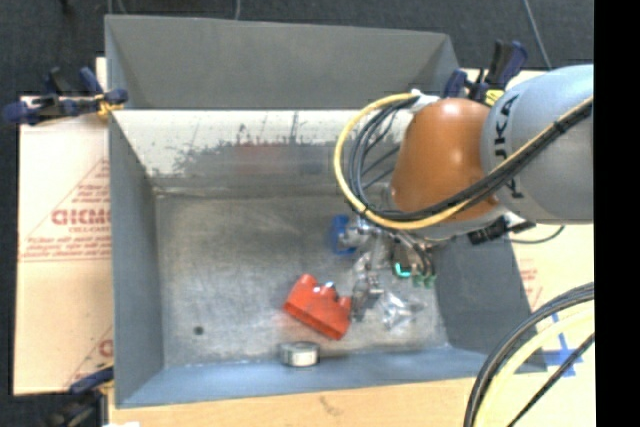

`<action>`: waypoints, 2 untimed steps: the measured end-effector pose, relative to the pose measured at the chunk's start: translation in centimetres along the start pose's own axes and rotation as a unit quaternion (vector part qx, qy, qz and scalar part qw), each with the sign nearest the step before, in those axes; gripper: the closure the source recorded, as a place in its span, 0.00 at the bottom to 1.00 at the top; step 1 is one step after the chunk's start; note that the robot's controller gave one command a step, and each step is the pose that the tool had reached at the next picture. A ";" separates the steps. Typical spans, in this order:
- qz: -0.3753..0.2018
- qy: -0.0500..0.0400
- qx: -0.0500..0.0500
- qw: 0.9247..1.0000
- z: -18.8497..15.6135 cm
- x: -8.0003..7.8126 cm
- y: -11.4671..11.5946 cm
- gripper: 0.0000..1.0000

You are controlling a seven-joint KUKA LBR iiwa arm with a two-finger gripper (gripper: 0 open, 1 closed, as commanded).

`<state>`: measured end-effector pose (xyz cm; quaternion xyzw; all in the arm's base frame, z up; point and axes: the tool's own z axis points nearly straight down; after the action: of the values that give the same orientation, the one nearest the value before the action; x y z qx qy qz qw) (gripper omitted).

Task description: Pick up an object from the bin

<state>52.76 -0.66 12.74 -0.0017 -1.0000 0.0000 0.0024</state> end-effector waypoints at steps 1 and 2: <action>0.020 -0.005 0.000 1.000 5.5 -1.6 0.9 0.00; 0.019 -0.008 0.002 1.000 3.0 -7.3 -6.2 0.00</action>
Offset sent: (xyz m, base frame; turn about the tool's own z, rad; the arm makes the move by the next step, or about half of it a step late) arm 0.0139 0.0113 -0.0553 0.0397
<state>60.06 -6.85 9.75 -0.0212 -0.9998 0.0019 -0.0054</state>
